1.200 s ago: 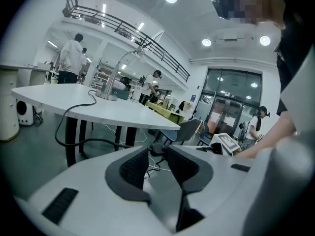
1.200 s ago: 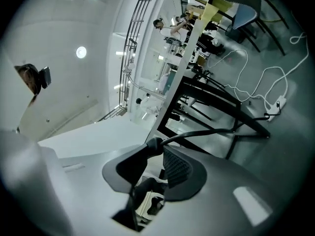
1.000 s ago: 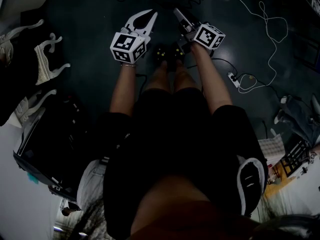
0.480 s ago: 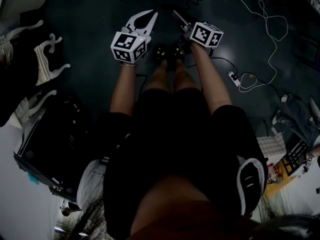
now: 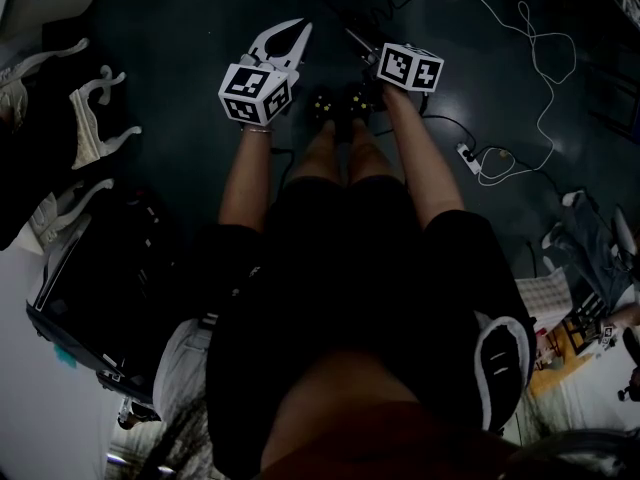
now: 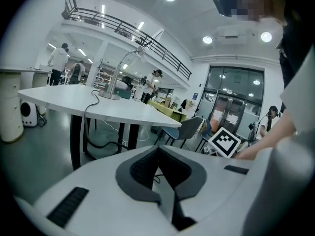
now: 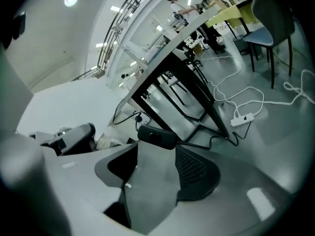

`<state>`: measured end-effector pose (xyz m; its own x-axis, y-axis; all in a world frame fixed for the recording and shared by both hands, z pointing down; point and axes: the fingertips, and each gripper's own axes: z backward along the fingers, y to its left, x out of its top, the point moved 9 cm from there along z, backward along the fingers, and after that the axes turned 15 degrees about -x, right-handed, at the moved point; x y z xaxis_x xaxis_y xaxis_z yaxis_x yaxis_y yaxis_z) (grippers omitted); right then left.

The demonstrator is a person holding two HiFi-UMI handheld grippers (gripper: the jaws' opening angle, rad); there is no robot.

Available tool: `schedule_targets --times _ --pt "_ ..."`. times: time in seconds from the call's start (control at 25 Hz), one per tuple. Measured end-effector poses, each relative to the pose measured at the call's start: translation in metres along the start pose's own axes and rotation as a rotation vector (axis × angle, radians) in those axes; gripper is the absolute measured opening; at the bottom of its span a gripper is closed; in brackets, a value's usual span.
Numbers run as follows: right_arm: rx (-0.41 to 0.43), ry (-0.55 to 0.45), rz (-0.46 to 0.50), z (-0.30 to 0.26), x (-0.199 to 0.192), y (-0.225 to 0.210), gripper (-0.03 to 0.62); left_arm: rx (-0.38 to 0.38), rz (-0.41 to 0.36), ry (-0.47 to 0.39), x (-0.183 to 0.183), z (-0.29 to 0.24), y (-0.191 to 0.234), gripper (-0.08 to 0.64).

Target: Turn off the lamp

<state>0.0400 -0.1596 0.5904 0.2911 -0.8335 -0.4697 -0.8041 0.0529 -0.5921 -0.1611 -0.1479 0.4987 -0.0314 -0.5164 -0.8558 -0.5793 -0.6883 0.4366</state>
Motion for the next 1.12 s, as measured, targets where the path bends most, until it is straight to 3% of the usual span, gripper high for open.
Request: schedule_targets --times 0.28,0.56,0.76,1.12 --pt "-0.098 0.096 0.105 -0.002 -0.004 -0.004 0.232 0.003 0.003 0.001 -0.001 0.001 -0.002 0.008" --pt "-0.066 0.023 0.086 0.001 0.001 -0.001 0.222 0.006 0.003 0.000 -0.003 0.002 -0.004 0.008" --pt "-0.089 -0.078 0.119 0.014 0.014 0.003 0.031 0.013 -0.005 -0.007 0.005 0.003 -0.004 0.008" --pt "-0.086 -0.195 0.129 0.048 0.035 0.016 0.000 -0.065 -0.091 0.018 0.036 0.001 -0.020 0.006"
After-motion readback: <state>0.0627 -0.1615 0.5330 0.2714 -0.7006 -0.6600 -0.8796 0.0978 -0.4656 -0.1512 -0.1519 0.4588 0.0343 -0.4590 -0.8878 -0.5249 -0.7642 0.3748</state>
